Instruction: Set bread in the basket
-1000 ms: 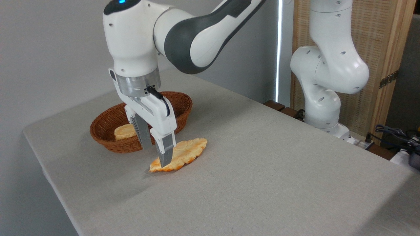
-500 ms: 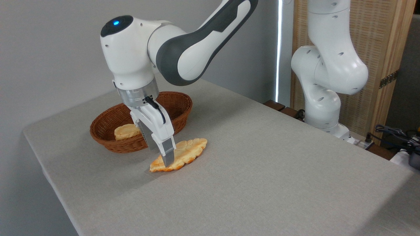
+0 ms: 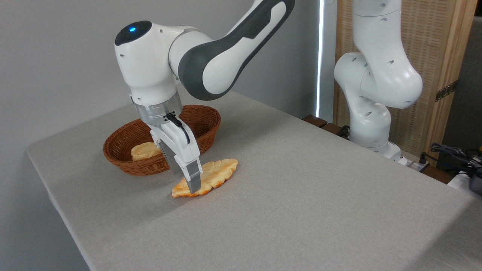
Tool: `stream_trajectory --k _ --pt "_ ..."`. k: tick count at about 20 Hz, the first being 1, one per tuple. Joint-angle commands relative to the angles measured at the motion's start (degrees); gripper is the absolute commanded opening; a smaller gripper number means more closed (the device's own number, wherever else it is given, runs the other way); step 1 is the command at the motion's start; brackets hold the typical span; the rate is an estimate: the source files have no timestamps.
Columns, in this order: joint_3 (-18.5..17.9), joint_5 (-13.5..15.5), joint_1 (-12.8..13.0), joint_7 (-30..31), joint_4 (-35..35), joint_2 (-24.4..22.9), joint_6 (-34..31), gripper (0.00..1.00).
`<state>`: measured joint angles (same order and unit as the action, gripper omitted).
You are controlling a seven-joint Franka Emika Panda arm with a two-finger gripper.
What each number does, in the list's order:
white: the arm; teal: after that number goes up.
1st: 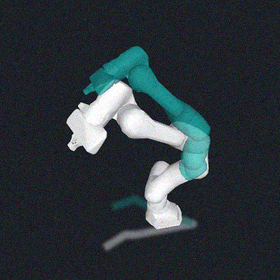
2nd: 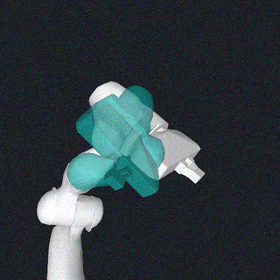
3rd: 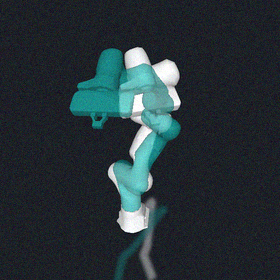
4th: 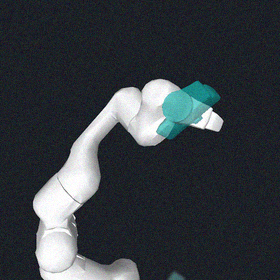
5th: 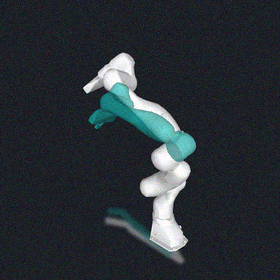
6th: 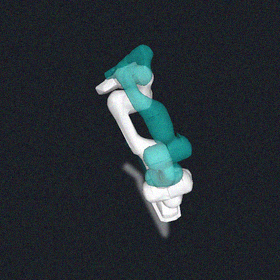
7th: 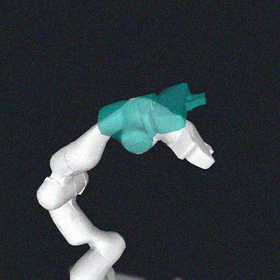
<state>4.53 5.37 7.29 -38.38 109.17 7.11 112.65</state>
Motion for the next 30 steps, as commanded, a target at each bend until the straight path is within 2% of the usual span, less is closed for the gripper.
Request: stream_trajectory --k 1,21,22,23,24,25,27,30 --pt "-0.6 -1.6 0.3 -0.6 -0.2 -0.8 -2.8 1.0" --pt "-0.2 -1.6 0.8 -0.9 -0.4 1.9 -3.4 0.99" --pt "-0.2 -1.6 0.8 -0.9 -0.5 1.9 -3.4 0.96" --pt "-0.2 -1.6 0.8 -0.9 -0.5 1.9 -3.4 0.78" --pt "-0.2 -1.6 0.8 -1.0 -0.5 1.9 -3.4 0.66" --pt "-0.2 -1.5 0.8 -1.0 -0.5 1.9 -3.4 0.5" --pt "-0.2 -1.5 0.8 -1.2 -0.5 1.9 -3.4 0.44" --pt "-0.3 -1.3 0.7 -1.4 -0.5 1.8 -3.5 0.45"
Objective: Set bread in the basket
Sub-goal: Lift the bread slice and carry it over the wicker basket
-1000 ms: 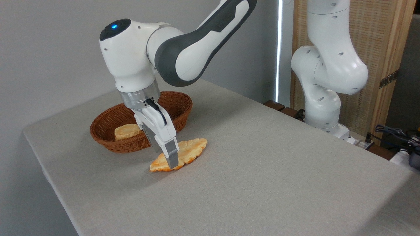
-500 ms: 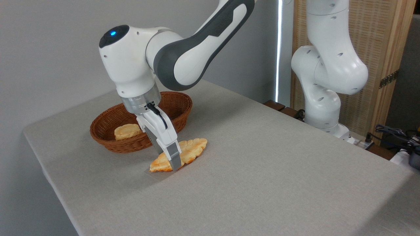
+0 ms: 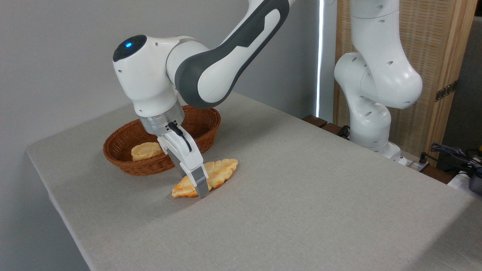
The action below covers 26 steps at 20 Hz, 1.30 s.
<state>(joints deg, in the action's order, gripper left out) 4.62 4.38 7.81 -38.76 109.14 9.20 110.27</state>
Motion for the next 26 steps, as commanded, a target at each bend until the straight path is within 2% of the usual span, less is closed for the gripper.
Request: stream_trajectory --k 1,14,22,26 --pt "-0.4 -0.3 0.2 -1.1 -0.5 -0.3 -1.1 0.45" --pt "-0.4 0.0 0.2 -1.0 -0.5 -0.6 -1.2 0.45" --pt "-1.1 0.2 0.0 -0.5 -1.6 -5.4 -1.8 0.49" --pt "-0.3 2.5 0.2 0.4 -3.1 -7.0 -2.1 0.52"
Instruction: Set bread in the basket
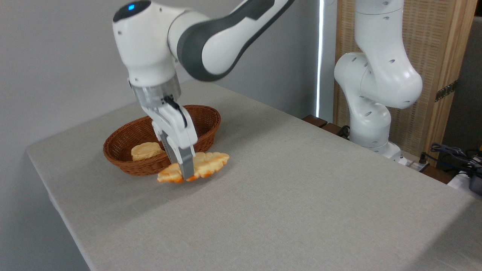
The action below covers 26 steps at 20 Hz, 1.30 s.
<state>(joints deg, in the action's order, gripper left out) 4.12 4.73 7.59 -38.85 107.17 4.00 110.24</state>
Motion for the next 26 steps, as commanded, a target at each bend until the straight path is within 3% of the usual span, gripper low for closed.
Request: stream_trajectory --k 1,4,10,11,12,26 --pt "0.4 3.2 0.6 1.0 -1.1 -2.5 -2.0 0.52" --pt "3.8 6.8 0.8 4.2 -2.8 -2.7 -2.0 0.52" --pt "10.5 9.0 0.8 12.6 -3.0 -1.7 0.4 0.61" --pt "11.2 9.0 0.8 14.9 -3.0 -1.4 1.3 0.75" --pt "11.5 8.6 0.8 17.0 -3.0 -1.2 1.8 1.0" --pt "11.3 8.4 0.7 18.2 -3.0 -1.0 3.6 1.0"
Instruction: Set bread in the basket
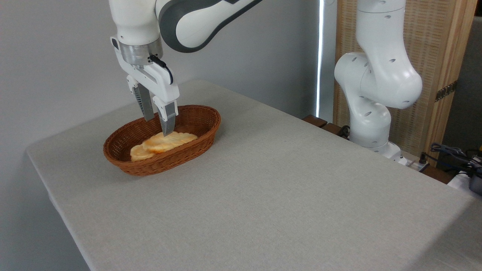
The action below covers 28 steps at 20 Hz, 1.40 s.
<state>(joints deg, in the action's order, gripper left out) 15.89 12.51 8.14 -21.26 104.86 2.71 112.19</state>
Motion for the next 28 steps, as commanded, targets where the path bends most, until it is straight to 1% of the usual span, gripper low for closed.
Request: stream_trajectory --k 1,4,5,6,8,10,11,13,15,19,22,23,25,28 --pt "-0.6 0.6 0.1 0.7 -0.7 0.3 2.2 1.0" --pt "-0.9 0.5 -0.2 0.5 -0.7 0.2 2.6 1.0" --pt "-1.5 0.3 -0.3 0.3 -0.8 0.1 2.7 1.0" --pt "-2.8 -0.2 -0.3 0.2 -0.8 -0.1 3.1 1.0" --pt "-3.5 -2.7 -0.3 0.0 -0.8 -0.2 4.2 1.0" --pt "-5.0 -7.5 -0.3 -0.3 -0.8 -0.2 4.9 1.0" --pt "-5.6 -8.5 -0.3 -1.4 -0.8 -0.2 5.0 1.0" --pt "-7.3 -8.6 -0.3 -5.9 -0.8 -0.4 4.5 1.0" --pt "-8.5 -8.6 -0.3 -9.1 -0.7 -0.4 4.0 1.0" --pt "-10.5 -8.6 -0.3 -11.5 -0.7 -0.6 3.6 1.0" --pt "-10.6 -8.5 -0.4 -14.3 -0.7 -0.6 2.5 1.0" --pt "-11.3 -8.4 -0.3 -14.9 -0.7 -0.6 1.9 1.0" --pt "-11.6 -8.4 -0.2 -18.2 -0.7 -0.6 1.3 1.0" --pt "-11.8 -8.6 -0.2 -19.3 -0.7 -0.7 -0.5 1.0"
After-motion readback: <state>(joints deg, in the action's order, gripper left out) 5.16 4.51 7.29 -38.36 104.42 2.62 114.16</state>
